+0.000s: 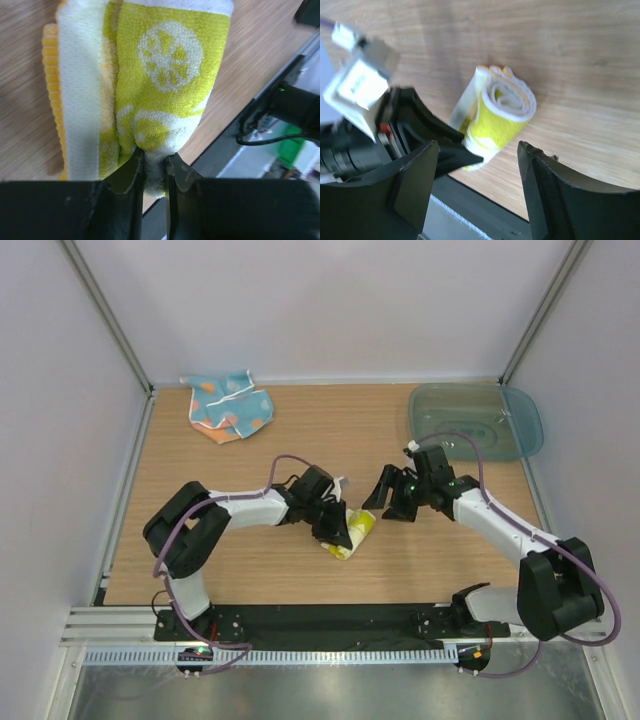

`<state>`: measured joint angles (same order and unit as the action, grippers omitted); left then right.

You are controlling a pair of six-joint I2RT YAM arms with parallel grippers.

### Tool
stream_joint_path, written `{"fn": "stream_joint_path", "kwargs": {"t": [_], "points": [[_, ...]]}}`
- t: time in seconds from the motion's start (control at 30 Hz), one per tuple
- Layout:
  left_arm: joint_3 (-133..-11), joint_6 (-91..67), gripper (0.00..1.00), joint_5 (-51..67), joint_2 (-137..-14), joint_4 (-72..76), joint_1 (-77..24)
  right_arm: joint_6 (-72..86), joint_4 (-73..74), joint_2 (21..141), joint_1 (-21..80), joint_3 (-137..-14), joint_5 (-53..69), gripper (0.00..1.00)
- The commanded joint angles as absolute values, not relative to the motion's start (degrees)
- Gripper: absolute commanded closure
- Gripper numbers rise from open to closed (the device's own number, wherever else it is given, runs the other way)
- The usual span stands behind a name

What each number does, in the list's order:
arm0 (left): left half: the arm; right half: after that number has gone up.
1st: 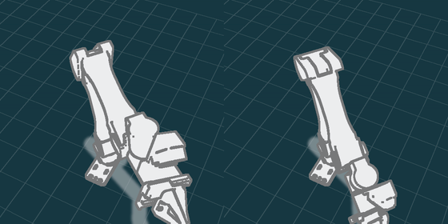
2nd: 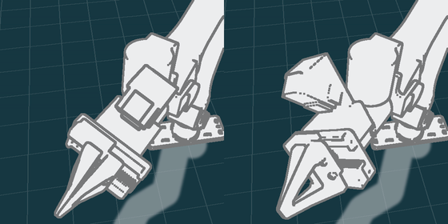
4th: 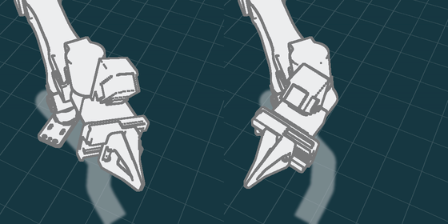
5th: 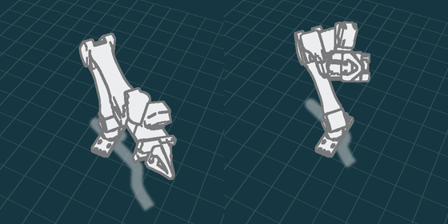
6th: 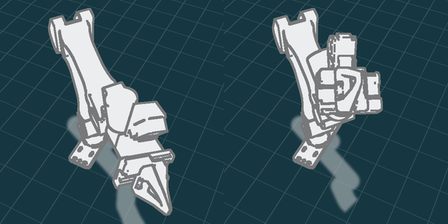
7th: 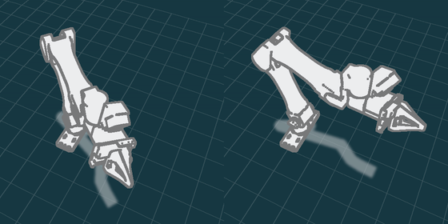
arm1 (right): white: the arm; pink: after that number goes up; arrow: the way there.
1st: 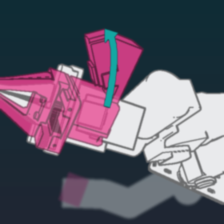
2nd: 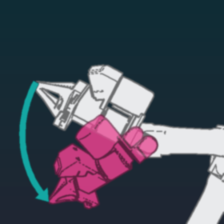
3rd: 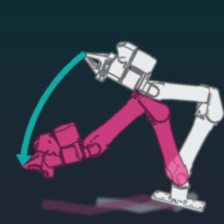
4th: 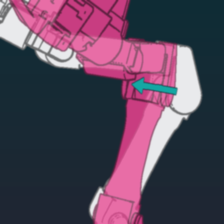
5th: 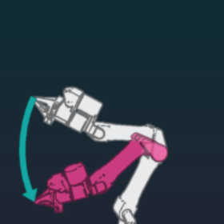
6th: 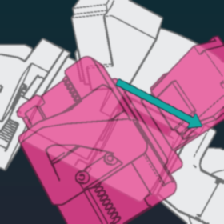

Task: Roll the towels
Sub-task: Roll the towel, then place the rolled towel into the container

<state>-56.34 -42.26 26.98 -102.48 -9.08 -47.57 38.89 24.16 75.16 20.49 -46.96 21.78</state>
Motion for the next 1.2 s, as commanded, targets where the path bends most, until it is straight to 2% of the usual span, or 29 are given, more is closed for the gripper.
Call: {"fn": "stream_joint_path", "kwargs": {"t": [0.0, 0.17, 0.37, 0.93, 1.17], "points": [[-54.3, -46.9, 1.00, 35.4, -104.4, -5.1, -44.1, 37.7, 18.2, 70.9, 20.4, -41.8, 28.7, 0.29], [-50.9, -52.9, 1.00, 41.4, -105.4, 2.6, -40.3, 38.9, 12.8, 70.2, 20.4, -37.2, 30.8, 0.30], [-49.4, -55.0, 1.00, 45.1, -107.3, 5.1, -36.6, 41.0, 6.3, 72.1, 20.6, -33.4, 32.6, 0.30], [-48.8, -56.6, 1.00, 49.5, -117.1, 4.0, -28.9, 46.8, -21.6, 85.0, 24.4, -27.2, 30.2, 0.36], [-49.2, -56.3, 1.00, 51.3, -119.4, 2.8, -26.8, 46.8, -25.9, 90.2, 27.2, -27.9, 27.2, 0.37]]}}
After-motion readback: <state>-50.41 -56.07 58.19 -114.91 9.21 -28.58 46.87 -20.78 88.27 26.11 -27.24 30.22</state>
